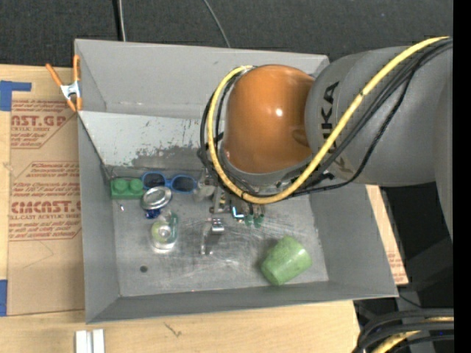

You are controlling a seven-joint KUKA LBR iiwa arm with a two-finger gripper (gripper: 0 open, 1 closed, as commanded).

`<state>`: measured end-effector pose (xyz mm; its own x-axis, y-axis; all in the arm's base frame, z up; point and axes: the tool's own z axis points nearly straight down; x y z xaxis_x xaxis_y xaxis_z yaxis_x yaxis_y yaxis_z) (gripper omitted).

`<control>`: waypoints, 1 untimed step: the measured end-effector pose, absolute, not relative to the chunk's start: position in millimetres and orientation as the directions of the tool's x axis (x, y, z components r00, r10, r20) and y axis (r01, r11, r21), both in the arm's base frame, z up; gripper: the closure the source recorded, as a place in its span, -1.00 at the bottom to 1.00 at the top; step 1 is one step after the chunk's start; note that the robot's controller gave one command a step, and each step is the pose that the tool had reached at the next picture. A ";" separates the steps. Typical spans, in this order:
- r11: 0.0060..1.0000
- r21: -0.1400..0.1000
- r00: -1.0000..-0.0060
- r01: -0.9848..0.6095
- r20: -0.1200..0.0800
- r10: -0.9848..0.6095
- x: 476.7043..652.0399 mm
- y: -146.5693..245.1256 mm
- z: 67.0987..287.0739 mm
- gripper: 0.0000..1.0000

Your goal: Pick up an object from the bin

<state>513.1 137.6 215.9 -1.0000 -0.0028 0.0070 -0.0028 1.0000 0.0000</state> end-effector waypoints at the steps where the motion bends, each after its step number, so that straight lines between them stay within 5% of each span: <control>1: 0.894 0.000 -0.894 -0.449 0.002 -0.449 564.5 187.6 72.5 -1.00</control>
Offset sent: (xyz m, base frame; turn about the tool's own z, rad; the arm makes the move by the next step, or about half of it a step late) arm 0.0502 0.0496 -0.1459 -0.4629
